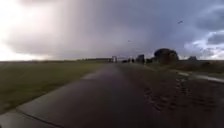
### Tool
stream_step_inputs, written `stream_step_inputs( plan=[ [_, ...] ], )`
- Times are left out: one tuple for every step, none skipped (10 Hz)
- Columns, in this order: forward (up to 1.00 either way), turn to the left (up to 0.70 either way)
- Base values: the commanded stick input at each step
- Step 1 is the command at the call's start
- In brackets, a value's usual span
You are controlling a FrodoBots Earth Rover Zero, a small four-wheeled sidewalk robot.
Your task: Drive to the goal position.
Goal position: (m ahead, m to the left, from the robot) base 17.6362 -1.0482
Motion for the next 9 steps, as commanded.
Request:
stream_step_inputs(
  plan=[
    [0.70, 0.00],
    [0.70, 0.00],
    [0.70, 0.00],
    [0.70, 0.00],
    [0.70, 0.00],
    [0.70, 0.00],
    [0.70, 0.00],
    [0.70, 0.00],
    [0.70, 0.00]
  ],
)
